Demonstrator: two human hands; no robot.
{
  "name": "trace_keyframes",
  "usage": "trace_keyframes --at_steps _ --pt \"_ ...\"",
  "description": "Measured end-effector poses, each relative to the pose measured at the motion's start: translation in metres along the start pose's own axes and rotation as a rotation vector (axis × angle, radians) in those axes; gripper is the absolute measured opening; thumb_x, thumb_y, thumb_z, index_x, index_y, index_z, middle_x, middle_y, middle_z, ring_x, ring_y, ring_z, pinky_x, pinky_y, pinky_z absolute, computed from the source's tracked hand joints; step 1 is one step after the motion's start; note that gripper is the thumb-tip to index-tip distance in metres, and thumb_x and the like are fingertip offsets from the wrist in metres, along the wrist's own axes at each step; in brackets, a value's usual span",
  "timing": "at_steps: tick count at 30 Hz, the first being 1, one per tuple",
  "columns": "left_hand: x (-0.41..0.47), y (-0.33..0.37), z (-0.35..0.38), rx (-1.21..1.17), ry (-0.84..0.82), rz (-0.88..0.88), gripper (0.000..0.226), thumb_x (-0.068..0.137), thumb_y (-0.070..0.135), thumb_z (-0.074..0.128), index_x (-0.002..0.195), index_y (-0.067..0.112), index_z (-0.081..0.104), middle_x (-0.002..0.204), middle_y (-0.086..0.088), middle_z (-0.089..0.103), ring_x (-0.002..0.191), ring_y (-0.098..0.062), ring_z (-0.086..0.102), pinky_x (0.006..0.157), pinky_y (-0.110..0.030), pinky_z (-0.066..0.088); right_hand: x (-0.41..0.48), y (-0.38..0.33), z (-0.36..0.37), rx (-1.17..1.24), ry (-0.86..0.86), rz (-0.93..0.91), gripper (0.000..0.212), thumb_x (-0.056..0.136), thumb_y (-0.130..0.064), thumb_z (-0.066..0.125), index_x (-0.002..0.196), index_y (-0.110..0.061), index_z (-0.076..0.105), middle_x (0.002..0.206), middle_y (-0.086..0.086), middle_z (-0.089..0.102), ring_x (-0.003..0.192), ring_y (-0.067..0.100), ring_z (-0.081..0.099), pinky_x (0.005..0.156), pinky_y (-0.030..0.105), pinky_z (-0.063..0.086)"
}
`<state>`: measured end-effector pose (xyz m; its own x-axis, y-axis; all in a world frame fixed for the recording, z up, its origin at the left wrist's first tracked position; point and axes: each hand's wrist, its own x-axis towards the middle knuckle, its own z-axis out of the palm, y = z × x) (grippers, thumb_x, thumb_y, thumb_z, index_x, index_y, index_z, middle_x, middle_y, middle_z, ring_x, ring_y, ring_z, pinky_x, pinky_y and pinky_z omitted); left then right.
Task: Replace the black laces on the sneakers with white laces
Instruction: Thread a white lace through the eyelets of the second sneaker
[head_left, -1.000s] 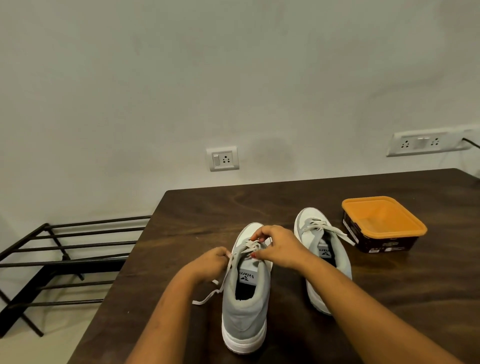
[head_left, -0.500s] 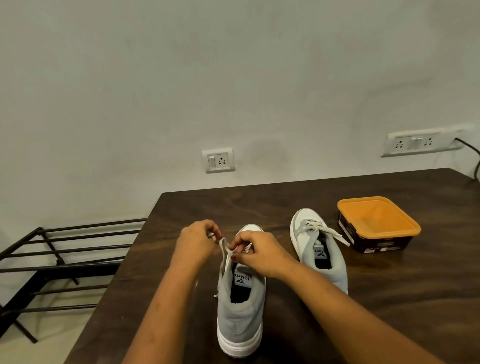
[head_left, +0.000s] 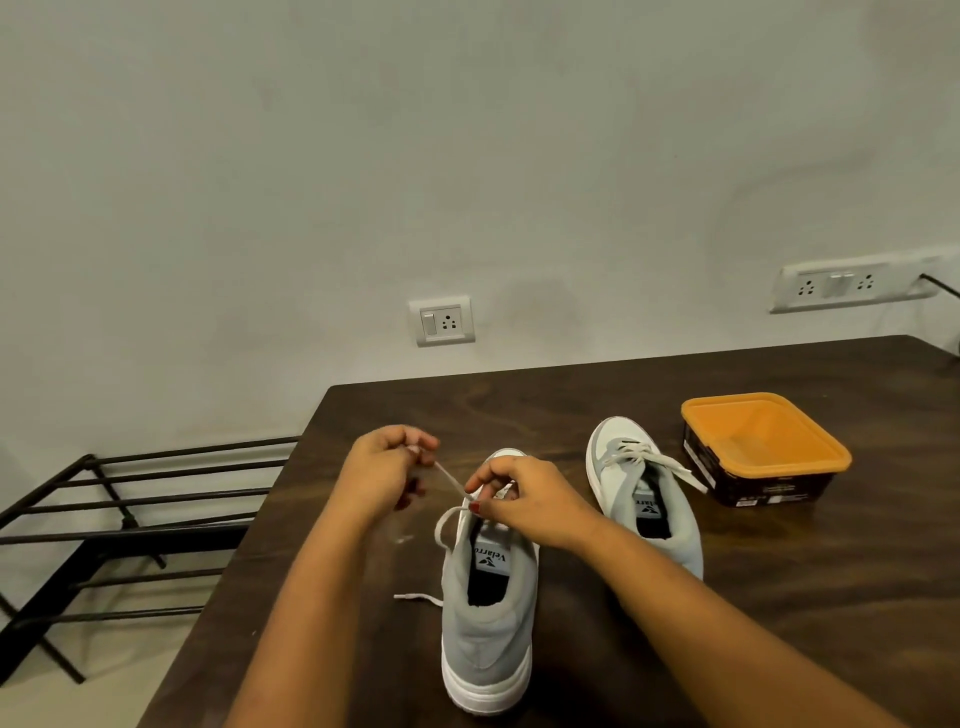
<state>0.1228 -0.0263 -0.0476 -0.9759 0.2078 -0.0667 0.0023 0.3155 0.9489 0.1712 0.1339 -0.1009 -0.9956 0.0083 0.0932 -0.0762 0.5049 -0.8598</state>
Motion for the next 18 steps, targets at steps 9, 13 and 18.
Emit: trace_keyframes --at_steps 9,13,18 --pt "-0.001 0.003 0.047 -0.487 -0.036 0.026 0.048 0.097 -0.007 0.035 0.137 0.019 0.046 0.125 0.002 0.056 0.113 -0.01 0.054 0.093 -0.027 0.046 -0.004 -0.008 -0.012 0.321 -0.068 0.056 0.019 0.097 -0.017 0.053 0.097 -0.005 0.068 0.075 -0.002 0.061 0.058 -0.004 0.055 0.054 0.01 0.042" --pt "0.005 -0.006 0.05 -0.585 0.027 -0.034 0.055 0.098 -0.005 0.036 0.145 0.024 0.035 0.126 -0.002 0.054 0.089 -0.006 0.057 0.074 -0.023 0.048 -0.005 -0.008 -0.019 0.303 -0.175 0.099 0.02 0.096 -0.022 0.055 0.101 -0.009 0.069 0.081 0.001 0.061 0.063 0.001 0.052 0.058 0.015 0.042" --pt "0.014 -0.022 0.048 -0.173 0.062 0.097 0.051 0.096 0.003 0.046 0.14 0.028 0.042 0.134 0.008 0.046 0.106 -0.006 0.052 0.093 -0.029 0.047 -0.001 -0.005 -0.016 0.288 -0.138 0.183 0.015 0.098 -0.019 0.052 0.095 -0.012 0.065 0.079 -0.002 0.065 0.059 0.0 0.055 0.052 0.014 0.042"
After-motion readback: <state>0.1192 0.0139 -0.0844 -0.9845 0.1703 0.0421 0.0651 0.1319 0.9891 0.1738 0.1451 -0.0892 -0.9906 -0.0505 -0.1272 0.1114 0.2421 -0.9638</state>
